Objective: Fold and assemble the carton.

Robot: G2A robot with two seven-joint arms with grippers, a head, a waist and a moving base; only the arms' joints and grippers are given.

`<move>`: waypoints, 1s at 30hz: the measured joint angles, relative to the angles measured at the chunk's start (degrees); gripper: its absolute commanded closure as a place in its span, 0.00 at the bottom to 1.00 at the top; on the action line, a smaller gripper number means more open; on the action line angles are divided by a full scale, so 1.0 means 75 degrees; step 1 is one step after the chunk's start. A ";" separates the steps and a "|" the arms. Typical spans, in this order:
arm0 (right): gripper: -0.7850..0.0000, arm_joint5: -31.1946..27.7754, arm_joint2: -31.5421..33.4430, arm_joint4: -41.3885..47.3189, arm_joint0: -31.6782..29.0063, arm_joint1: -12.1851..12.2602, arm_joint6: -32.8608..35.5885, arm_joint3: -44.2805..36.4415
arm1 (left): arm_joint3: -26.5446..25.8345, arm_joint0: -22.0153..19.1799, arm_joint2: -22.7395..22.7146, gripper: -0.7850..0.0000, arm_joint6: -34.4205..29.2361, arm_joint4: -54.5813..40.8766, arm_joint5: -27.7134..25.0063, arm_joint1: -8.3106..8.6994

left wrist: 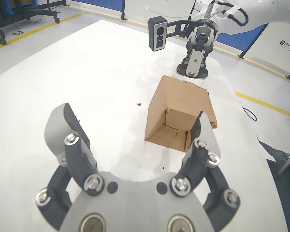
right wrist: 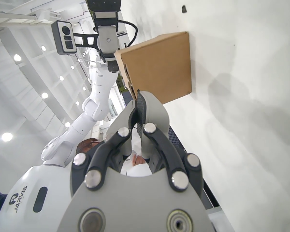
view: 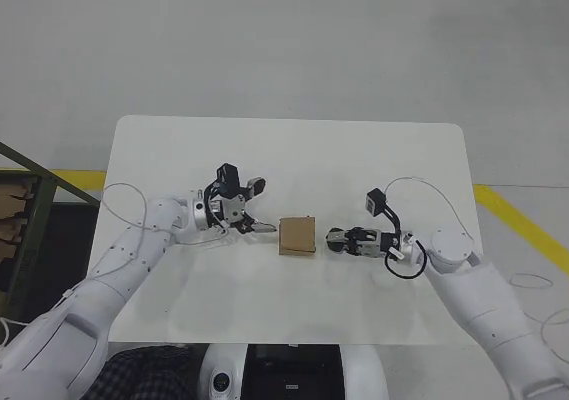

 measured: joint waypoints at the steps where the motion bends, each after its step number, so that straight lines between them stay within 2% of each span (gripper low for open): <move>1: 1.00 -0.0067 0.0117 0.0034 -0.0065 0.0026 -0.0062 -0.0059 | -0.0048 0.0028 -0.0103 0.00 0.0124 -0.0064 0.0009 0.0027; 10: 1.00 -0.0670 0.1137 0.0047 -0.0299 0.0211 -0.0946 -0.0494 | -0.0595 0.0244 -0.0936 0.00 0.0372 -0.0240 0.0204 0.0276; 18: 1.00 -0.1591 0.2102 0.0062 -0.0159 0.0307 -0.1977 -0.0348 | -0.0997 0.0623 -0.1573 0.00 -0.0121 -0.0680 0.0152 0.0458; 24: 1.00 -0.2080 0.2545 -0.0598 -0.0036 0.0322 -0.3345 -0.0226 | -0.1444 0.1082 -0.2261 0.00 -0.0297 -0.1315 0.0347 0.0610; 30: 1.00 -0.2115 0.2558 -0.1963 -0.0119 0.0239 -0.5520 -0.0350 | -0.2021 0.1708 -0.3118 0.00 -0.0631 -0.1633 0.0506 0.0820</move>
